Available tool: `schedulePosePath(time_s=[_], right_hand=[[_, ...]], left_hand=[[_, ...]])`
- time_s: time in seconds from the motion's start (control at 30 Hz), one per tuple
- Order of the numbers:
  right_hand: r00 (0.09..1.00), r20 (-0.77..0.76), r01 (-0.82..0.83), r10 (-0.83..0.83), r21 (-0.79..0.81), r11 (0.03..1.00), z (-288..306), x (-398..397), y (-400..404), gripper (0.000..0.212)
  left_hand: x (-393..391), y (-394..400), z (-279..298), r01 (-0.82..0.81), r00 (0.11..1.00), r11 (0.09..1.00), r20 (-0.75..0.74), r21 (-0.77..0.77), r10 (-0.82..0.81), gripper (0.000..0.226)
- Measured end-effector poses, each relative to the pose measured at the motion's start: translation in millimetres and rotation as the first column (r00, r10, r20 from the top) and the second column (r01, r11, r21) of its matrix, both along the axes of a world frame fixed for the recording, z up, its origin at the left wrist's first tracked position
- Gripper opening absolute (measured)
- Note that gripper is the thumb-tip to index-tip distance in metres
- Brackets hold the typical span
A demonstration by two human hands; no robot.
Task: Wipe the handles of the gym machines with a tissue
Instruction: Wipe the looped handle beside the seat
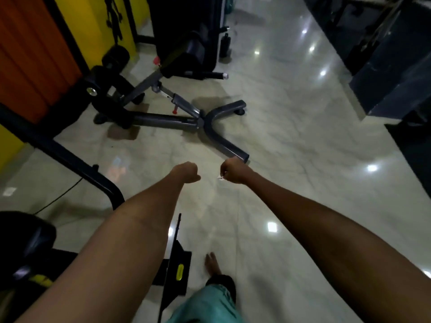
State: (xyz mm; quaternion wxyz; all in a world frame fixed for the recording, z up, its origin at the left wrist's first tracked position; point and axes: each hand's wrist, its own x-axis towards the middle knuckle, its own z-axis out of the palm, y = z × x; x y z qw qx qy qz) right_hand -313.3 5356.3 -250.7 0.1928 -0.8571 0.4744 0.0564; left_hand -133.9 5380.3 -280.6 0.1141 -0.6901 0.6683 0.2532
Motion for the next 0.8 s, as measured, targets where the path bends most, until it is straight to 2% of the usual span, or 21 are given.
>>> schedulePosePath(time_s=[0.3,0.4,0.5,0.6,0.7,0.77,0.8], right_hand=[[0.963,-0.036,-0.268,0.268,0.008,0.963,20,65,-107,0.018],[0.95,-0.012,-0.312,0.313,0.026,0.95,18,86,-134,0.015],[0.921,0.0,-0.389,0.389,0.051,0.92,20,112,-163,0.012],[0.85,0.009,-0.527,0.527,0.021,0.85,32,151,-195,0.017],[0.737,-0.007,-0.674,0.676,-0.07,0.735,49,195,-219,0.024],[0.685,-0.013,-0.725,0.728,-0.111,0.68,56,225,-231,0.018],[0.663,-0.002,-0.744,0.748,-0.112,0.659,61,243,-237,0.023]], left_hand=[[47,-53,14,-0.272,0.962,0.959,-0.011,0.082,0.274,0.043],[62,-66,17,-0.285,0.958,0.947,0.025,0.15,0.285,0.039],[82,-75,27,-0.405,0.913,0.903,0.018,0.14,0.407,0.041],[110,-82,38,-0.516,0.854,0.845,0.009,0.14,0.52,0.04],[134,-83,52,-0.636,0.771,0.766,0.019,0.099,0.637,0.037],[147,-81,62,-0.697,0.716,0.712,0.027,0.082,0.698,0.036],[153,-80,70,-0.73,0.682,0.677,0.036,0.089,0.73,0.036]])
